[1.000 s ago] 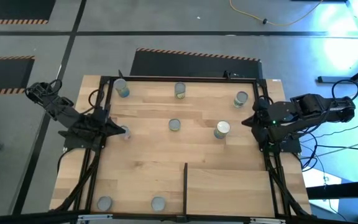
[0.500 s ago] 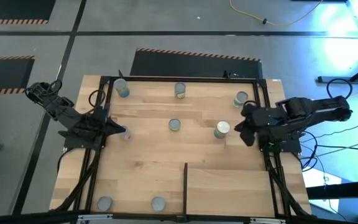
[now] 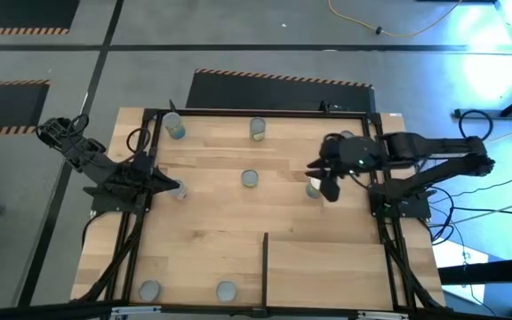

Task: Pick and place cans onto a shelf
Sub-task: Put the canned meatballs on the shelf

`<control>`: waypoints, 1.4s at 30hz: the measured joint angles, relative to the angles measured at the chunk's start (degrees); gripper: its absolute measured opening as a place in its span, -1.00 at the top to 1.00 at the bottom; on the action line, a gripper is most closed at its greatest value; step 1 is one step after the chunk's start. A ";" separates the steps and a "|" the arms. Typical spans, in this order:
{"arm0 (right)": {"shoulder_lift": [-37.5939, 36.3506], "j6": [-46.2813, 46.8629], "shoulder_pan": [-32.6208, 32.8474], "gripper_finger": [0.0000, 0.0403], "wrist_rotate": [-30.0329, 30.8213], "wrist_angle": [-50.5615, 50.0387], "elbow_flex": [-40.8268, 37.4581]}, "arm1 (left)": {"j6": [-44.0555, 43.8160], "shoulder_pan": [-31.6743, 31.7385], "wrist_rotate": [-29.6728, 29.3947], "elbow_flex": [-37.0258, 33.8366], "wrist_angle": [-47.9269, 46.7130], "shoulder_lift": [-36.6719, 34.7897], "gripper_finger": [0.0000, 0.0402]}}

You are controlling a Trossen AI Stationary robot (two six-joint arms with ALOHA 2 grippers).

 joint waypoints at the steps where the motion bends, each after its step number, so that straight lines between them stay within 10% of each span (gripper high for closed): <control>1: 1.48 -1.27 -0.72 0.41 -0.04 -0.19 1.88 | 0.00 0.00 -0.01 0.00 0.00 0.00 1.00; 27: 43.98 -10.42 -15.30 0.44 -22.31 -17.69 43.52 | -0.17 0.00 0.87 0.00 0.02 0.00 1.00; 42: 58.23 -1.51 -14.48 0.44 -16.24 -15.84 48.15 | -0.15 0.01 0.55 0.00 0.02 0.00 1.00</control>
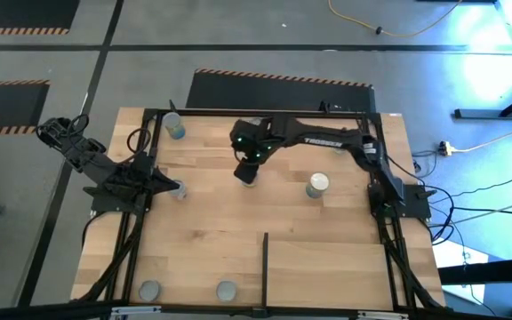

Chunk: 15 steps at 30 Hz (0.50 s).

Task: Pick and place cans onto a shelf
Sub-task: Put the canned meatballs on the shelf

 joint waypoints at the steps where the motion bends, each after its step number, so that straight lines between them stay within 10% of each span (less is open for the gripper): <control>1: 0.64 0.98 0.06 0.44 0.22 0.01 0.00 | 0.00 0.00 -0.02 0.00 0.02 -0.02 1.00; 15: 7.69 -0.23 3.04 0.44 1.98 0.64 0.00 | 0.14 -0.01 -0.07 0.00 0.00 -0.02 1.00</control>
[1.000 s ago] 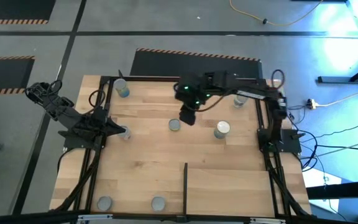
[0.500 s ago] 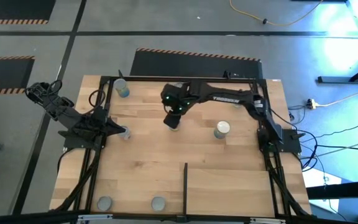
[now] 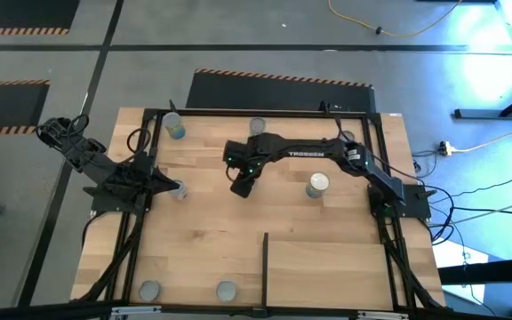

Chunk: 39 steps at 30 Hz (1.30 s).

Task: Pick and place cans onto a shelf
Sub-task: Put the canned meatballs on the shelf

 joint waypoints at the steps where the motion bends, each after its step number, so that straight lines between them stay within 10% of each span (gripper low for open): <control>1: 0.45 0.02 0.12 0.44 0.65 0.02 0.00 | 0.00 0.01 0.00 0.00 0.00 0.00 1.00; 39: 4.02 -1.80 0.00 0.48 -0.35 6.81 -6.25 | 0.01 0.02 -0.02 0.00 0.00 0.02 1.00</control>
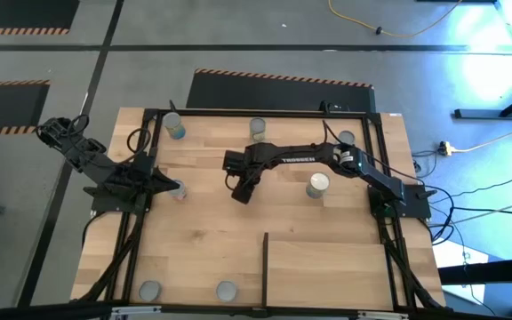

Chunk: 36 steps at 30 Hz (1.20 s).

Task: Pick and place cans onto a shelf
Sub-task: Put the canned meatballs on the shelf

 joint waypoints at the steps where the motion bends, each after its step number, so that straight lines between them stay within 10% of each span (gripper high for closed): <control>1: 0.00 -0.63 0.03 0.50 0.40 0.11 -0.02 | 0.00 -0.02 0.00 0.00 0.00 -0.02 1.00; 10: 0.07 -3.15 0.07 0.94 2.27 0.81 -0.07 | 0.00 -0.02 0.00 0.00 -0.01 -0.01 1.00; 36: -0.66 -10.38 0.02 0.99 3.18 -20.20 17.46 | 0.02 -0.01 0.02 0.00 -0.02 -0.02 1.00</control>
